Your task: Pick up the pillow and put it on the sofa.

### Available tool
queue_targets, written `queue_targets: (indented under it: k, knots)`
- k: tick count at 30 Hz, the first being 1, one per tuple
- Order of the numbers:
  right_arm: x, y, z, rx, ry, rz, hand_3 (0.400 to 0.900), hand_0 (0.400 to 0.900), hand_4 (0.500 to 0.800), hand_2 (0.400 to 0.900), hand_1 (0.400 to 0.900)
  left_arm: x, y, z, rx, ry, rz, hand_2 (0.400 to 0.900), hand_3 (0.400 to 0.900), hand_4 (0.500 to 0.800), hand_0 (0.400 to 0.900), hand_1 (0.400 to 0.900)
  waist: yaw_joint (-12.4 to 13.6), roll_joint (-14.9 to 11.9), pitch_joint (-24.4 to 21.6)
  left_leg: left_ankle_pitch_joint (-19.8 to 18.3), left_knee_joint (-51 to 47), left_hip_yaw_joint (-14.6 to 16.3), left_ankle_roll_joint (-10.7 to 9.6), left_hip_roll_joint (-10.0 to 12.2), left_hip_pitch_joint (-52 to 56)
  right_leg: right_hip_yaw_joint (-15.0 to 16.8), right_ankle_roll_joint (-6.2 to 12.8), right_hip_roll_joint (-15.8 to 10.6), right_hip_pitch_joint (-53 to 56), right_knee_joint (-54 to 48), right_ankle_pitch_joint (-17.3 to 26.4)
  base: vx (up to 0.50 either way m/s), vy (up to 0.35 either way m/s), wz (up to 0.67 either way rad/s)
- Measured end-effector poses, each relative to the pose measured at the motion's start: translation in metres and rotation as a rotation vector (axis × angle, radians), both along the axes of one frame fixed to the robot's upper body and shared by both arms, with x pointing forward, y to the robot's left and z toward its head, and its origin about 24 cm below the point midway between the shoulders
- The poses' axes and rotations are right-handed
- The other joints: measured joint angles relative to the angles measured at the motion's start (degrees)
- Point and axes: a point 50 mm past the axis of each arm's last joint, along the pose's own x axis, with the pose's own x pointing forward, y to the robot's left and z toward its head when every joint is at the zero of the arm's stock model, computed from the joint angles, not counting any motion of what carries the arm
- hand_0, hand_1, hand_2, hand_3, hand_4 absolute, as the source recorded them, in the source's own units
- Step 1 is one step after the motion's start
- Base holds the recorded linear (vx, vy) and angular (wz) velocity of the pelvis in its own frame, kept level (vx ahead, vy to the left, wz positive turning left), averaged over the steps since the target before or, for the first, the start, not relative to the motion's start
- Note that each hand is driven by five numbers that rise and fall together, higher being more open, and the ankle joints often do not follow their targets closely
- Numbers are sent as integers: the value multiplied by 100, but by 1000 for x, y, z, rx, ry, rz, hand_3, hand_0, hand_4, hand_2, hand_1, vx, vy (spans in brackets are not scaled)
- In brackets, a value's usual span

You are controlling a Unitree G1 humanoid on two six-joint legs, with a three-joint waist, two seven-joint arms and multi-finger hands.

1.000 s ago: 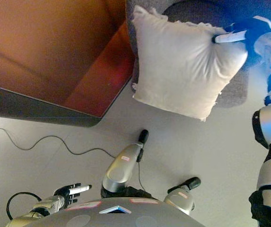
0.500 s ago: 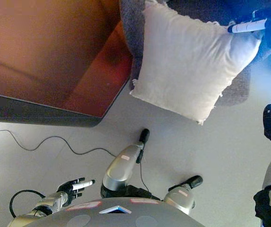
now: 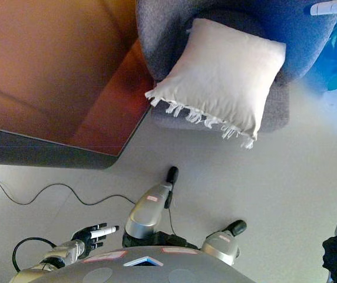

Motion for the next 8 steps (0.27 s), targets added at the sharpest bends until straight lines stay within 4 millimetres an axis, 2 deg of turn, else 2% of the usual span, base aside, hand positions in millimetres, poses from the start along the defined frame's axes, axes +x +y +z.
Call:
queue_targets:
  k: [3, 5, 8]
  knots:
    - [-2, -2, -5, 40, 57, -8, 900, 900, 800, 900, 900, 1, 0, 0, 7, 33, 12, 900, 900, 800, 900, 900, -3, -117, -209, -11, 15, 0, -22, 71, 14, 7, -1, 45, 18, -1, -1, 104, -105, -7]
    - [-4, -4, -8, 68, 93, 1, 900, 900, 800, 900, 900, 1, 1, 1, 19, 51, 23, 900, 900, 800, 900, 900, -2, -222, -402, -23, 25, 8, -48, 100, 43, 6, 1, 78, 42, 9, -4, -48, -95, -12]
    - [-6, -8, -27, 106, 145, 13, 900, 900, 800, 900, 900, -2, 6, 2, 42, 83, 37, 900, 900, 800, 900, 900, -19, -472, -679, -74, -50, 75, -130, 211, 197, 23, -9, 181, 94, -4, -8, -38, -99, -17]
